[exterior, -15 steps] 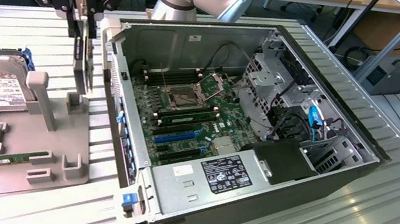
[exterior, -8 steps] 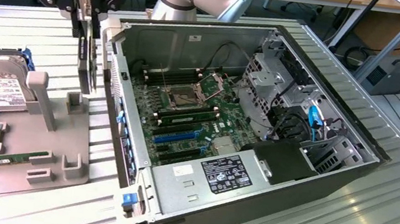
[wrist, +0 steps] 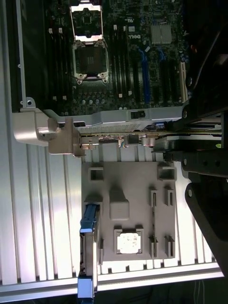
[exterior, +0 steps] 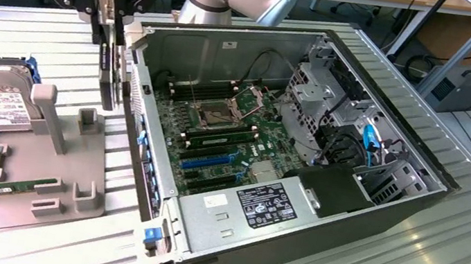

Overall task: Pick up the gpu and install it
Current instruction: 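Pick up the gpu and move the gpu toward the slot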

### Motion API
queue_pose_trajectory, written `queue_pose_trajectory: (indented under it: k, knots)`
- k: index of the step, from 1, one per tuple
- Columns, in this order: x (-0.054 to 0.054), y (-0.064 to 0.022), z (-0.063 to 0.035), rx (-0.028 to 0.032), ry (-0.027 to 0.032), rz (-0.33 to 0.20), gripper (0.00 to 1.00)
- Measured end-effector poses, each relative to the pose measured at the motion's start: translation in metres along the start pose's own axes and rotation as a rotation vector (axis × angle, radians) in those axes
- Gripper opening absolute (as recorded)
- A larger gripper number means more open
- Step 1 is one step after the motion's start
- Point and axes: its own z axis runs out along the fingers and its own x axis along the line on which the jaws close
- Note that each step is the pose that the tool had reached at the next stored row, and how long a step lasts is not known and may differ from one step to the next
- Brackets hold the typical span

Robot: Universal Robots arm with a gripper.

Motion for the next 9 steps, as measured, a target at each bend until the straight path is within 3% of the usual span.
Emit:
queue_pose_trajectory:
  k: [9]
  knots:
    - [-0.0080, 0.0006, 0.0002, 0.0000, 0.0000, 0.000, 0.27]
